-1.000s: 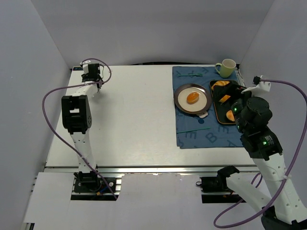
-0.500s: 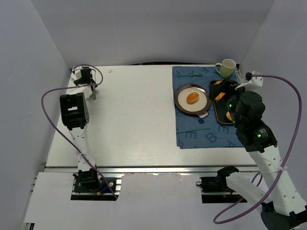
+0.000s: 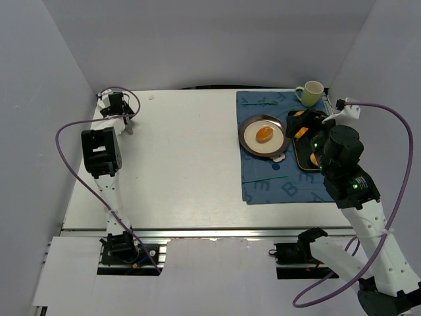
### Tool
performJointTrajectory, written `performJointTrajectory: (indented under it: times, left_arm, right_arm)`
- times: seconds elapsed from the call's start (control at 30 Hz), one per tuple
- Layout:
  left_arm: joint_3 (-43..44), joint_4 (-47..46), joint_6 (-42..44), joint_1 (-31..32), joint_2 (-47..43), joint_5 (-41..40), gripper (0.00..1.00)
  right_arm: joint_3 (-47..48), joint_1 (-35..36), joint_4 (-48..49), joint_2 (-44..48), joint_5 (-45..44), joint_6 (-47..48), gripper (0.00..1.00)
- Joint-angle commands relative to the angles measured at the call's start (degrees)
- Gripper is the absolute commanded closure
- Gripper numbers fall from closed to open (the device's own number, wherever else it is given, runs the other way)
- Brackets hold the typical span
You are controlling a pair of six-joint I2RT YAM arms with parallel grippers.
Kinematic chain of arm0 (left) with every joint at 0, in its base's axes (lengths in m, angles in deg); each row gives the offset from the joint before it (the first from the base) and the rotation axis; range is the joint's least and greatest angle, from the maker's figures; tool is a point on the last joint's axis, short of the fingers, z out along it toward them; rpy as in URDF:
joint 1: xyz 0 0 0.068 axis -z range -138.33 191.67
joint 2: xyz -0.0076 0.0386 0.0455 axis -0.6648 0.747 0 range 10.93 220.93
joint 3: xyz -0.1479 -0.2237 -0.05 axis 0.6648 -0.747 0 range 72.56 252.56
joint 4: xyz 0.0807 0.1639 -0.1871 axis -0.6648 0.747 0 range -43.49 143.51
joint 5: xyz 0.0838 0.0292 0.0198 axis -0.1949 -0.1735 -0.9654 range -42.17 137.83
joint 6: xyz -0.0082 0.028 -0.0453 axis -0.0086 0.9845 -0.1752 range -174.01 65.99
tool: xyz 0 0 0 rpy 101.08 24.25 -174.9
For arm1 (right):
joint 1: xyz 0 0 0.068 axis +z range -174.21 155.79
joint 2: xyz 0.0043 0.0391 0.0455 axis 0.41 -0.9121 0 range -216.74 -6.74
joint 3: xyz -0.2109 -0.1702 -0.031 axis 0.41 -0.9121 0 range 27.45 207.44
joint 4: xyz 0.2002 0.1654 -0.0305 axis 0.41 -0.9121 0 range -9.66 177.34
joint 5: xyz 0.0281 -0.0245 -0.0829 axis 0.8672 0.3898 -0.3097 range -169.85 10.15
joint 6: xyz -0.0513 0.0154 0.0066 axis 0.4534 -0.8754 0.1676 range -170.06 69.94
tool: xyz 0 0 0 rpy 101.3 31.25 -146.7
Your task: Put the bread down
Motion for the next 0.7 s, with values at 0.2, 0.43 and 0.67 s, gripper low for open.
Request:
performJointTrajectory:
  times: [0.2,0.43,0.67]
  left_arm:
    - [-4.8,-3.0,1.0,1.3,-6.5,-0.8,0.07]
    - [-10.2,-2.0,1.7,2.1,-16.5,-4.3,0.02]
    - [-19.5,1.8,1.4,2.1,-38.3,-10.4,0.02]
  right_arm:
    - [1.1,0.2,2.6,0.6,0.8,0.2,0.18]
    - [0.9,0.2,2.0,1.6,1.1,-0.4,0.18]
    - [5.0,0.2,-4.0,-0.6,1.4,2.2,0.11]
